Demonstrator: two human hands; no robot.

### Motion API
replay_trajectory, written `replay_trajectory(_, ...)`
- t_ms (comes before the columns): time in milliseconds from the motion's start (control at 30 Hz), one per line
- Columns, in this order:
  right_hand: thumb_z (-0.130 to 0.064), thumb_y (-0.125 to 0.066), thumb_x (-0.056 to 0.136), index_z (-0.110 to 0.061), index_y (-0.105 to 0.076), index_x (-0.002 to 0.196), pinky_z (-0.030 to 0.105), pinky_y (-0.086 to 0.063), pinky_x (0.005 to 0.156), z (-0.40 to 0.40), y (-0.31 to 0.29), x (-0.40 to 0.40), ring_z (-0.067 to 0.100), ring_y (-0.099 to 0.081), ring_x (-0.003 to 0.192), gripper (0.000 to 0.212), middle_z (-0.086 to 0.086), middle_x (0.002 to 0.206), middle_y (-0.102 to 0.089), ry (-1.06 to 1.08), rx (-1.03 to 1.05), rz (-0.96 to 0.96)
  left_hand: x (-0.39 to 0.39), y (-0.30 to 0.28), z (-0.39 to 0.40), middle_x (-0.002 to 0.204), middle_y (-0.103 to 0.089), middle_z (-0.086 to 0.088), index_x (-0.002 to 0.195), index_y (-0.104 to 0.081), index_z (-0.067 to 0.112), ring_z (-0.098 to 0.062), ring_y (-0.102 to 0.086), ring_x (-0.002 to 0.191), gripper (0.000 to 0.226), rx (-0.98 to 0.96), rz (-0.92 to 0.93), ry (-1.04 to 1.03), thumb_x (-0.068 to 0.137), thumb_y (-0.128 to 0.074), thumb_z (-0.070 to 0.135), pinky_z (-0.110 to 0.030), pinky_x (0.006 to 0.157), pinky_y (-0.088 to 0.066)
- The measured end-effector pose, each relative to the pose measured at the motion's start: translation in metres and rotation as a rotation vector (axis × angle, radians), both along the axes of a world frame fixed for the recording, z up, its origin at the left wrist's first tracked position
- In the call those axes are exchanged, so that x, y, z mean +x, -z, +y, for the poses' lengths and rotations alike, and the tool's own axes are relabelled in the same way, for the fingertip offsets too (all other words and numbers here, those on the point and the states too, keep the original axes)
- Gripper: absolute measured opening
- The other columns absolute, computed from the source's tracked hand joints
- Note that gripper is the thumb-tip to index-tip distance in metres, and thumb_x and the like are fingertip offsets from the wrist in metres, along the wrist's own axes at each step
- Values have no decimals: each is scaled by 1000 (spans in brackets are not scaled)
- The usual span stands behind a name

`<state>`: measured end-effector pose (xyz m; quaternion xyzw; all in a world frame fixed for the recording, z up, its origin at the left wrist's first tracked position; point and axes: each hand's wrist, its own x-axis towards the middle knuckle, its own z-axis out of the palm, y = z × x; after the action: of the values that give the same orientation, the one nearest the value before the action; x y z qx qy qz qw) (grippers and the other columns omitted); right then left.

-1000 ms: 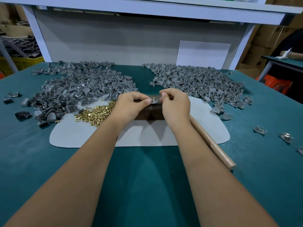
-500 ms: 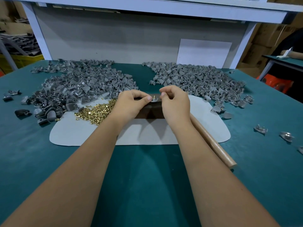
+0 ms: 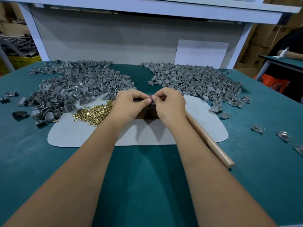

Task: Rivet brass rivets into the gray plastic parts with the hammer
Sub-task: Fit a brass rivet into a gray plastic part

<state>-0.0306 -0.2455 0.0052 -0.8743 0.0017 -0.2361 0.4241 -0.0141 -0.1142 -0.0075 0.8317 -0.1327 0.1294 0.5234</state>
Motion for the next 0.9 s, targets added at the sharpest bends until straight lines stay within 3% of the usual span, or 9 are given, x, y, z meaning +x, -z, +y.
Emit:
replay_trajectory(167, -17, -64, 87, -20, -60, 74, 41, -48, 81, 0, 1, 4, 23, -58, 87, 14, 4, 85, -65, -4, -33, -5, -1, 0, 0, 100, -72, -6, 94, -78, 17, -25, -64, 105, 10, -10, 15, -13, 87, -74, 22, -49, 99, -47)
replay_trajectory(400, -16, -63, 87, -17, -61, 75, 31, -42, 69, 0, 4, 4, 20, -55, 83, 12, -2, 80, -60, 7, -131, -63, -2, -3, 0, 100, -72, -4, 88, -77, 24, -25, -65, 104, 3, -14, 36, -24, 85, -76, 23, -50, 99, -48)
replay_trajectory(600, -16, -62, 88, -19, -62, 76, 38, -46, 79, -1, 6, 2, 22, -56, 88, 12, -2, 83, -62, -12, -131, -76, -3, -1, 0, 100, -72, -4, 89, -77, 25, -25, -64, 105, 4, -23, 24, -22, 86, -75, 23, -51, 100, -45)
replay_trajectory(733, -17, -57, 91, -15, -69, 90, 35, -42, 85, -2, 4, -6, 22, -55, 96, 13, 2, 95, -64, -41, -104, -97, -3, 0, -1, 97, -73, -1, 90, -77, 25, -23, -65, 103, 5, -23, -3, -46, 86, -74, 23, -48, 99, -47)
replay_trajectory(833, -16, -49, 92, -20, -69, 103, 37, -47, 86, -16, -6, -15, 21, -56, 100, 23, 1, 104, -64, 119, -51, -89, -5, 1, -3, 93, -72, 6, 86, -75, 31, -16, -65, 98, 6, -30, -6, -80, 86, -75, 25, -41, 97, -49)
replay_trajectory(900, -17, -49, 89, -21, -68, 104, 38, -50, 81, -35, -11, -19, 26, -56, 100, 25, 4, 106, -64, 270, -88, 42, -5, 1, -5, 90, -69, 14, 85, -75, 34, -12, -62, 99, 5, -14, 10, -122, 86, -74, 29, -39, 97, -48)
